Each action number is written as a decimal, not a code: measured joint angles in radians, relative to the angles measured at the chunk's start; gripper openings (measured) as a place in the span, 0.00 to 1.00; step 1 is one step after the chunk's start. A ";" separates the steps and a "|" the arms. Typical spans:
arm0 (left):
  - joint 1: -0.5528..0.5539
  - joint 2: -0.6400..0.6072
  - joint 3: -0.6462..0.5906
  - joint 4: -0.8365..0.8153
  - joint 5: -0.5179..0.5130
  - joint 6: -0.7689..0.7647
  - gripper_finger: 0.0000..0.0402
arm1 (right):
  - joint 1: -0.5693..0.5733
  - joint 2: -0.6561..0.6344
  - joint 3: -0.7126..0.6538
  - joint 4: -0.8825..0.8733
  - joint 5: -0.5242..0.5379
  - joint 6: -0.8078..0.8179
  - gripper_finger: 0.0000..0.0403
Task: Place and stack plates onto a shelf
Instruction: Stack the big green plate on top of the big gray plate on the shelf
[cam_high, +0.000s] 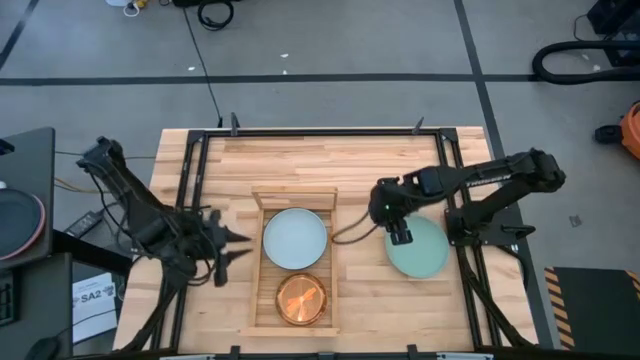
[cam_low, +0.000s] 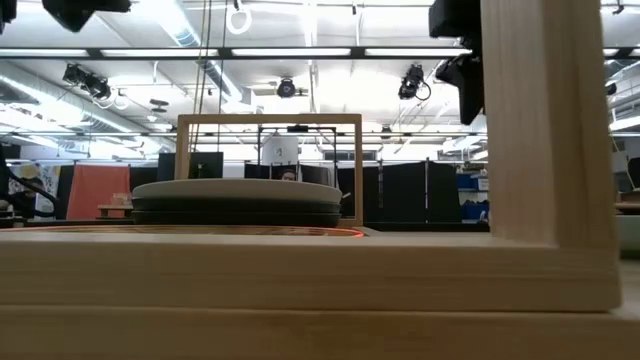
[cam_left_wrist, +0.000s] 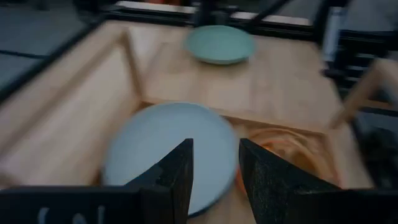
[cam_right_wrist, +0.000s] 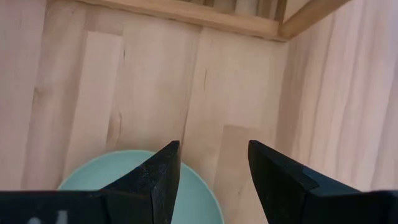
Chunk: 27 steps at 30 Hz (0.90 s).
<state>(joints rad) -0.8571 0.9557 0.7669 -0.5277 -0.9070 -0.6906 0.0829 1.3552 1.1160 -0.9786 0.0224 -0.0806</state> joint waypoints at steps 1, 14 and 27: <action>0.000 0.000 -0.031 0.075 0.018 0.035 0.34 | -0.022 0.000 0.000 -0.003 -0.024 -0.022 0.48; 0.001 -0.001 -0.179 0.458 0.085 0.232 0.34 | -0.218 0.000 -0.236 0.072 -0.155 -0.169 0.48; 0.001 -0.001 -0.179 0.457 0.085 0.233 0.34 | -0.270 0.000 -0.448 0.248 -0.131 -0.233 0.48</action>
<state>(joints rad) -0.8566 0.9546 0.5880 -0.0704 -0.8215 -0.4580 -0.1875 1.3548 0.6676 -0.7305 -0.1091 -0.3140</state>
